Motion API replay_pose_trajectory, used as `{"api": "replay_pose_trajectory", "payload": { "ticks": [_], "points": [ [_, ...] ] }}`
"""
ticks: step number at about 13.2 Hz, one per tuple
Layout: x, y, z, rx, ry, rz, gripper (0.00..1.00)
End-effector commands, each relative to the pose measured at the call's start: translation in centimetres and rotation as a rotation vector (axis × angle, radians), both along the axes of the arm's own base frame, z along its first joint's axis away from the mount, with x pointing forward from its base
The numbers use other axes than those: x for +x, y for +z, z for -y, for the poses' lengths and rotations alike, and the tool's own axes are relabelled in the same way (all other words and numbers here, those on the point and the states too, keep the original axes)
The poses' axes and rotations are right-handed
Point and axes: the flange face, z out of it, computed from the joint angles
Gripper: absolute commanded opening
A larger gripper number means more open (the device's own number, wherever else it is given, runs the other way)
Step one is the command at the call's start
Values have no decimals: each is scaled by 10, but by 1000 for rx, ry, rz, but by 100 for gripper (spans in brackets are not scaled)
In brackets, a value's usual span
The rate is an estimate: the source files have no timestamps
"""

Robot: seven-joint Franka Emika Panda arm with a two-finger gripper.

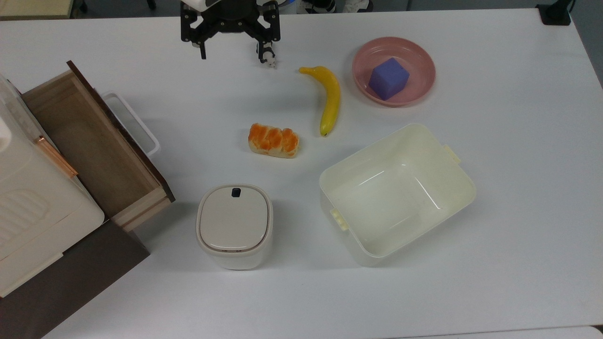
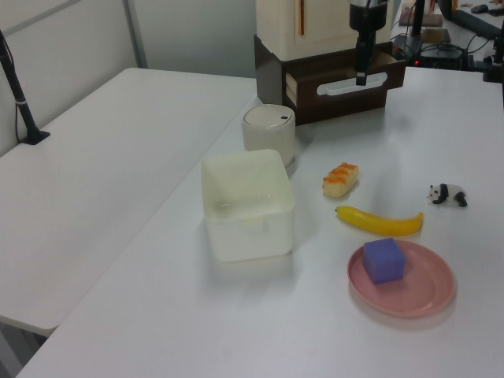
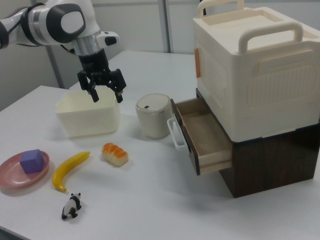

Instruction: Slide open the drawer

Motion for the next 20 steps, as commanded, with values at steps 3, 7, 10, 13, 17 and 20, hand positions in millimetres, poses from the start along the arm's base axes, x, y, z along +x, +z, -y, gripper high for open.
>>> {"api": "replay_pose_trajectory", "payload": {
  "ticks": [3,7,10,13,17,20],
  "points": [
    [-5,9,7,62,-102,0,100],
    [-6,10,10,65,-107,2,100],
    [-7,10,6,65,-101,-5,100],
    [-8,11,1,63,-92,-8,100],
    [-14,19,0,64,-105,-2,100],
    [-14,18,-1,63,-194,-1,100]
  ]
}}
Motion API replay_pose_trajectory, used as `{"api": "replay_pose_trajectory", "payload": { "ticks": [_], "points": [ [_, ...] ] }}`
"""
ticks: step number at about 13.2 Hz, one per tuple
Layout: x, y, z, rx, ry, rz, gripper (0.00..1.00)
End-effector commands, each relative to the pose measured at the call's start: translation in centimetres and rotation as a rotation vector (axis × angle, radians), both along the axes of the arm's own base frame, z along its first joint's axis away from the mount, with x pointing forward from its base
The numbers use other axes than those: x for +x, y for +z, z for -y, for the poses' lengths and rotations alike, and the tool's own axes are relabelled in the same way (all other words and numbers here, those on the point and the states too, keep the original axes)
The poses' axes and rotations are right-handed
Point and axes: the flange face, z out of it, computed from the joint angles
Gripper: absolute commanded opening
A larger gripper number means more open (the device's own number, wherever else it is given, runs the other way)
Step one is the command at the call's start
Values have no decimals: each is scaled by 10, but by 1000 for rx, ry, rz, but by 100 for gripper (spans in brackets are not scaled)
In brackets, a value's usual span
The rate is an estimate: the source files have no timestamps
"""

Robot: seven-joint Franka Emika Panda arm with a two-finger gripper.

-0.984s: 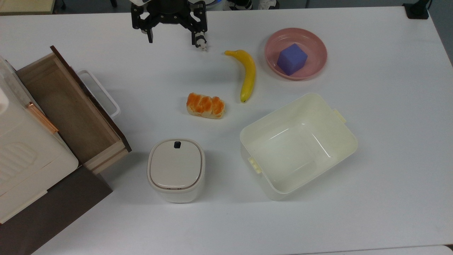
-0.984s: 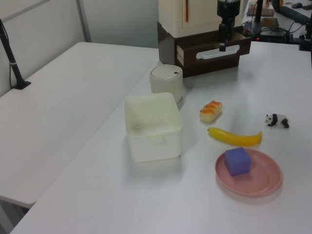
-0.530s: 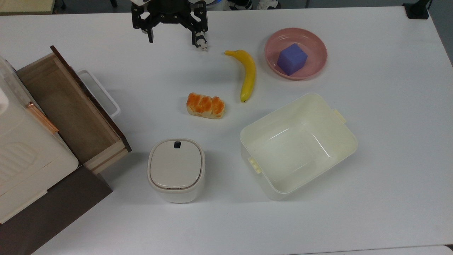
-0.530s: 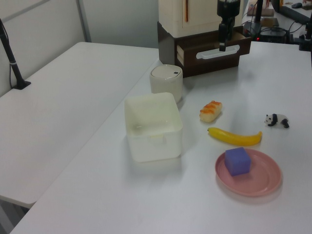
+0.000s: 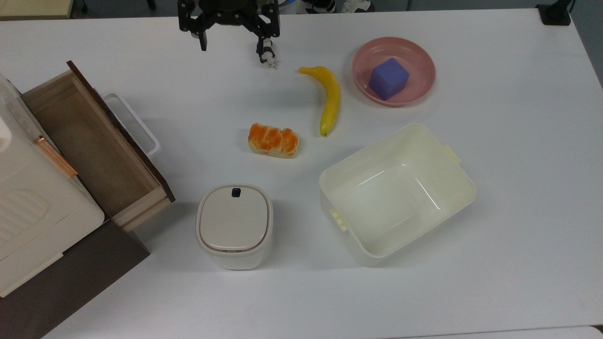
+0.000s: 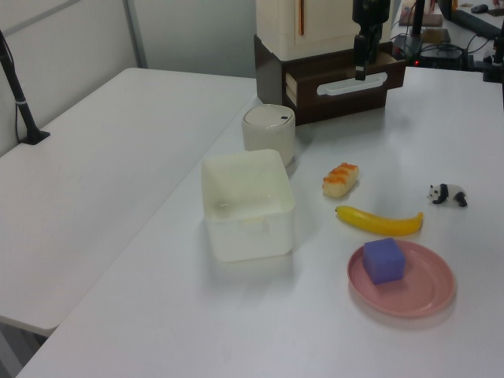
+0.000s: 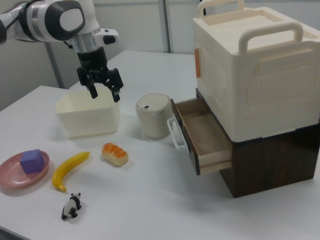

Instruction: Slide open the drawer

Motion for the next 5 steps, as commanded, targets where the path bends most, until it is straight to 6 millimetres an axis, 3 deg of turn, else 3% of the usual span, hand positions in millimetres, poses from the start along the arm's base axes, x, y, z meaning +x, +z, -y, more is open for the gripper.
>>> {"api": "replay_pose_trajectory", "payload": {
  "ticks": [1,5],
  "points": [
    [-9,8,-5,20,-63,-17,100],
    [-9,9,-3,22,-71,-16,100]
  ]
}}
